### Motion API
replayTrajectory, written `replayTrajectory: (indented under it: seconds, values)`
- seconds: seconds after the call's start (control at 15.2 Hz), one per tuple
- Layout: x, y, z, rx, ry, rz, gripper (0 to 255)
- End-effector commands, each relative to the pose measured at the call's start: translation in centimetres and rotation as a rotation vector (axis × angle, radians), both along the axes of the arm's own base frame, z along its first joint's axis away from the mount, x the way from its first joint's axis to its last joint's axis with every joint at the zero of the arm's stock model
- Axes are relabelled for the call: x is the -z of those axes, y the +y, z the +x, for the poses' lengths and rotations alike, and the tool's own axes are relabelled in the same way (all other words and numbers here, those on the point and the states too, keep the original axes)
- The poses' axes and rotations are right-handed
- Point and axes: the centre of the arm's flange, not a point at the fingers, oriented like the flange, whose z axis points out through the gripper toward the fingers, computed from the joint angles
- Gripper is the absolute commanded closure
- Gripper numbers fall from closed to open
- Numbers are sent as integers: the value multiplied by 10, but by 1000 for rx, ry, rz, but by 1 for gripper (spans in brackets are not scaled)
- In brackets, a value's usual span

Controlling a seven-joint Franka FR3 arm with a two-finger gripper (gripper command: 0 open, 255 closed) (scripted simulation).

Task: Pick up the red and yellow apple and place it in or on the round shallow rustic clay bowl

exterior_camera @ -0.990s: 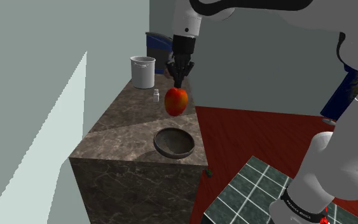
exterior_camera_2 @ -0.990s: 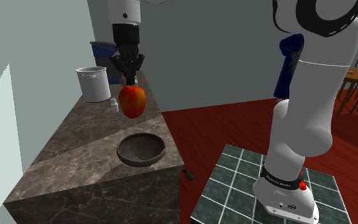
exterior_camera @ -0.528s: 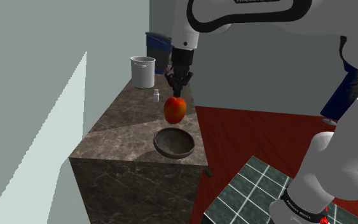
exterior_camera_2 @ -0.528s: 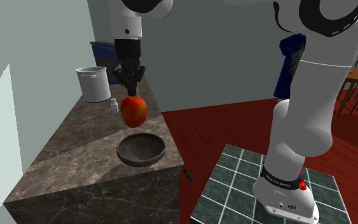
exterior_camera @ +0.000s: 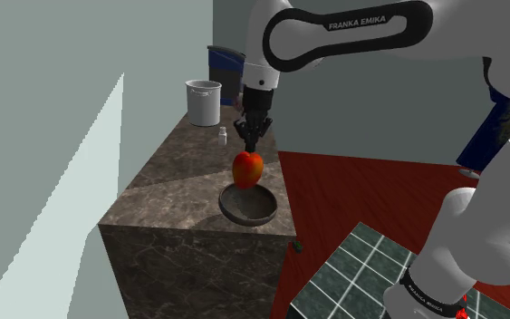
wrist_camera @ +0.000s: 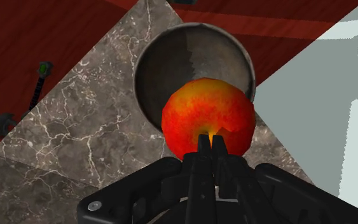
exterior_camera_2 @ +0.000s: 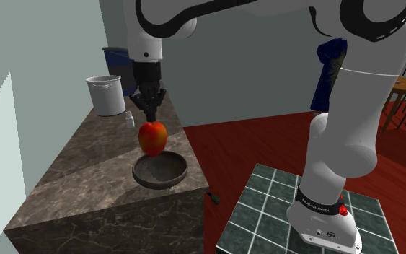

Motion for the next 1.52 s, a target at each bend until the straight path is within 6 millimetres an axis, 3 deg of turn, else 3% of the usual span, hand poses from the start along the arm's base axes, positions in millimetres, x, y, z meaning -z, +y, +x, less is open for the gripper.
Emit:
replayTrajectory:
  seconds: [0.0, 0.26, 0.79, 0.86, 1.19, 1.45]
  values:
    - [10, -1, 0, 0, -1, 0, 255]
    - [34, -1, 0, 0, -1, 0, 255]
    - [34, -1, 0, 0, -1, 0, 255]
    - [34, -1, 0, 0, -1, 0, 0]
    - [34, -1, 0, 0, -1, 0, 0]
    - [-16, -4, 1, 0, -1, 0, 0]
